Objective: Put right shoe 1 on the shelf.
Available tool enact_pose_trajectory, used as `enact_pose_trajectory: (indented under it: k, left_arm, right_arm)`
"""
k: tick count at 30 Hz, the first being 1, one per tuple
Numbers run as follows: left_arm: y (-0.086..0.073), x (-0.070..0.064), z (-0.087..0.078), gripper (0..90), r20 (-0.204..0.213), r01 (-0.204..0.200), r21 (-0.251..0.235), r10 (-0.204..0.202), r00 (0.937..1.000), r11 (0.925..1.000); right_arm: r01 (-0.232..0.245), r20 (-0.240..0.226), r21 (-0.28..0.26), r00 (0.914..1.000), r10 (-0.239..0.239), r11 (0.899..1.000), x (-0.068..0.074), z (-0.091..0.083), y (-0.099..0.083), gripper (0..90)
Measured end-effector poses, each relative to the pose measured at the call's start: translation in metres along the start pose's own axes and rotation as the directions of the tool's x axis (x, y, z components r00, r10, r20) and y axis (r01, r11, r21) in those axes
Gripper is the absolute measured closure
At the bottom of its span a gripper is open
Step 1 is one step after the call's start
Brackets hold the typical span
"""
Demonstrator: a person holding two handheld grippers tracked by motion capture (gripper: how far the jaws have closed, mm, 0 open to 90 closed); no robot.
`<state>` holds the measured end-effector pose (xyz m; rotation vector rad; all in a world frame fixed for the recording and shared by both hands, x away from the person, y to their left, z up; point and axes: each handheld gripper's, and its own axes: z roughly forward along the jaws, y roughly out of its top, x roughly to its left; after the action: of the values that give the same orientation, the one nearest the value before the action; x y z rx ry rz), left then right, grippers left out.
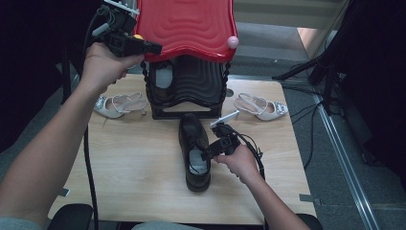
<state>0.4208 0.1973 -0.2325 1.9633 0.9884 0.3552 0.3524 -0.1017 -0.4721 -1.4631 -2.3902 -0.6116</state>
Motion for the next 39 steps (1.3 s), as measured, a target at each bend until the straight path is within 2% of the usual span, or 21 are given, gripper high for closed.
enact_pose_trajectory:
  k: [4, 8, 13, 16, 20, 23, 27, 31, 36, 39]
  left_arm:
    - [0.002, 0.005, 0.006, 84.1, -0.021, 0.002, 0.008, -0.002, 0.9998, 1.0000]
    - [0.002, 0.010, 0.011, 84.7, -0.036, 0.016, 0.008, -0.016, 0.9992, 0.9998]
    - [0.001, 0.010, 0.014, 88.0, -0.054, -0.004, 0.016, 0.005, 0.9986, 0.9999]
    - [0.000, 0.009, 0.017, 90.0, -0.071, -0.024, 0.015, 0.025, 0.9972, 0.9996]
    - [-0.001, 0.007, 0.018, 90.0, -0.083, -0.031, 0.009, 0.031, 0.9961, 0.9995]
    - [-0.001, 0.006, 0.018, 90.0, -0.083, -0.027, 0.009, 0.028, 0.9961, 0.9996]
    - [-0.002, 0.006, 0.018, 90.0, -0.082, -0.030, 0.005, 0.030, 0.9962, 0.9996]
    - [-0.002, 0.006, 0.018, 90.0, -0.083, -0.029, 0.005, 0.029, 0.9961, 0.9996]
    - [-0.001, 0.006, 0.018, 90.0, -0.084, -0.027, 0.006, 0.028, 0.9961, 0.9996]
    - [-0.001, 0.006, 0.018, 90.0, -0.085, -0.025, 0.007, 0.025, 0.9961, 0.9997]
  right_arm:
    - [0.005, 0.005, -0.002, 1.0000, -0.005, 1.000, 0.001, 0.001, 0.000, 60.6]
    - [0.019, 0.032, 0.003, 0.9993, -0.020, 1.000, 0.003, 0.001, -0.002, 61.7]
    - [0.005, 0.028, 0.009, 0.9996, -0.006, 1.000, 0.002, 0.006, -0.004, 60.5]
    - [0.025, 0.033, 0.008, 0.9991, -0.025, 1.000, 0.001, 0.009, -0.003, 60.1]
    - [0.016, 0.025, 0.012, 0.9996, -0.016, 1.000, 0.000, 0.010, -0.003, 61.0]
    - [0.010, 0.035, 0.013, 0.9993, -0.011, 1.000, 0.000, 0.011, -0.003, 64.2]
    - [-0.007, 0.019, 0.017, 0.9998, 0.006, 1.000, -0.003, 0.010, -0.002, 69.1]
    - [0.003, 0.023, 0.015, 0.9997, -0.003, 1.000, -0.003, 0.008, -0.003, 75.4]
    - [0.027, 0.057, 0.006, 0.9980, -0.027, 1.000, -0.004, 0.007, -0.003, 85.1]
    - [0.028, 0.054, 0.009, 0.9981, -0.029, 1.000, -0.006, 0.007, -0.002, 86.8]
